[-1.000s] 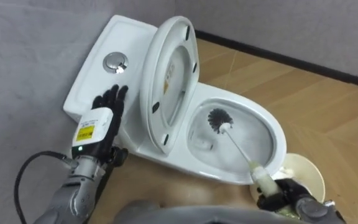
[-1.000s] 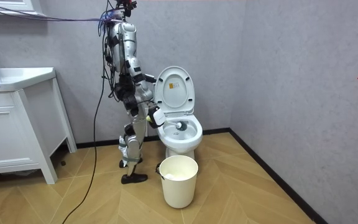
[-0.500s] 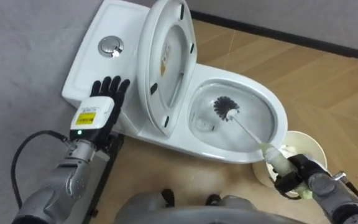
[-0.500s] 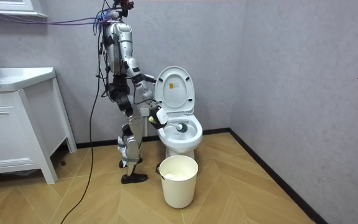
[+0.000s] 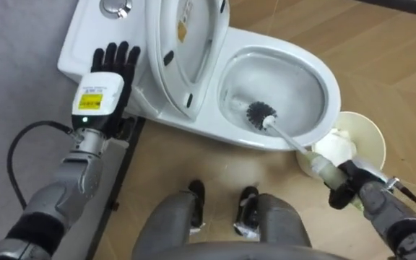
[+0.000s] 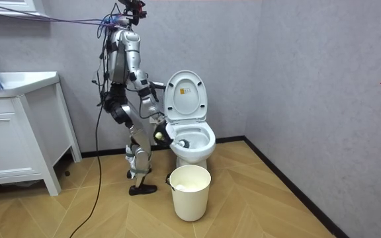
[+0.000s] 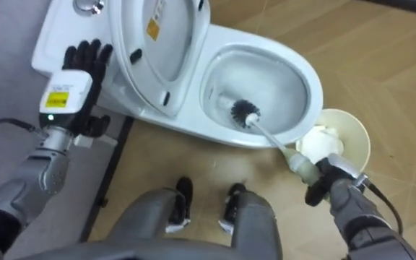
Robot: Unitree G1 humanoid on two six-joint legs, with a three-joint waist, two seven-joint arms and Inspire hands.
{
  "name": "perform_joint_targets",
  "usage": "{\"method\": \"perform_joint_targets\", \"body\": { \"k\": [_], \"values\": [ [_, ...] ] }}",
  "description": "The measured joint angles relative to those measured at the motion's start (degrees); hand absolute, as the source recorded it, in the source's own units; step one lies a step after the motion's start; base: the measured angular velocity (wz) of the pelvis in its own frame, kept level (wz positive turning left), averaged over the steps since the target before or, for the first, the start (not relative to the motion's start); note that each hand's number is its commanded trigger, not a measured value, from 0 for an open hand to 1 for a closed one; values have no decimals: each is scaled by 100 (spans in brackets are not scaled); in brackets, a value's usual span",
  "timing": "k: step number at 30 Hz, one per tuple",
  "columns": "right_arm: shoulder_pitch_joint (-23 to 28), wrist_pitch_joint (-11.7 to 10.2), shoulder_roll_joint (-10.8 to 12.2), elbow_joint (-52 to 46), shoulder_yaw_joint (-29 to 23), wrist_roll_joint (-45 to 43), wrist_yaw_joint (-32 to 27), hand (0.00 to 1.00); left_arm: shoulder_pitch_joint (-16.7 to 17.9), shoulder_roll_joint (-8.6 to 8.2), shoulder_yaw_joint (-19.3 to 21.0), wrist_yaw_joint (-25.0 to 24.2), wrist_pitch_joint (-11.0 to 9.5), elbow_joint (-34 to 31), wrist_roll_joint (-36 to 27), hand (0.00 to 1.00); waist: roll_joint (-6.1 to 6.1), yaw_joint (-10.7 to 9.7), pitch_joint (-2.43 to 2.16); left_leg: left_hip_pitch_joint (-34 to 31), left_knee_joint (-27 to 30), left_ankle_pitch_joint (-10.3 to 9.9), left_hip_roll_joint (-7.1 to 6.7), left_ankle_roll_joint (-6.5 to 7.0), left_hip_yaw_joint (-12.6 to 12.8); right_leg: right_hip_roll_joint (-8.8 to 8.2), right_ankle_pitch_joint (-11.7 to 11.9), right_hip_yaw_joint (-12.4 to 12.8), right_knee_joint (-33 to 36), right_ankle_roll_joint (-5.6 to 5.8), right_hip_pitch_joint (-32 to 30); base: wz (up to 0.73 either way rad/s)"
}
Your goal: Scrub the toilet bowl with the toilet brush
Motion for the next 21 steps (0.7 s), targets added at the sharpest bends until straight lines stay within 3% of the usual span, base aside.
{"method": "perform_joint_targets", "body": {
  "k": [3,5,9,11,18,21],
  "values": [
    [-241,54,-163,-163,305,-265,-34,100,-200,-5,-95,242,136,28,0,0,2,48,14,-347,126,29,-4,-47,-25,-22,-2,-14,182,-60,-357,2],
    [-369,235,-222,-461,471,-722,-152,100,-365,-39,-172,471,242,32,1,0,-24,159,33,-643,258,32,5,-75,-23,-37,-8,-3,363,-154,-678,0],
    [-648,479,-226,-675,784,-865,-268,100,-646,-124,-466,892,328,219,-229,0,29,257,52,-925,383,40,28,-119,-95,-23,3,-84,442,-216,-907,6],
    [-684,729,-205,-832,795,-867,-318,100,-816,-153,-640,1101,393,246,-367,0,70,320,70,-1104,483,21,93,-126,-97,21,1,-119,447,-237,-1026,3],
    [-397,1133,-157,-1531,770,-1055,-471,100,-874,-256,-665,1554,486,323,-534,0,80,305,71,-1258,439,42,105,-150,-109,23,24,-158,425,-277,-1172,0],
    [-466,1155,-173,-1560,786,-1046,-512,100,-965,-256,-699,1714,477,428,-622,0,58,310,117,-1265,409,63,102,-174,-114,12,24,-175,429,-292,-1177,0]
  ]
}}
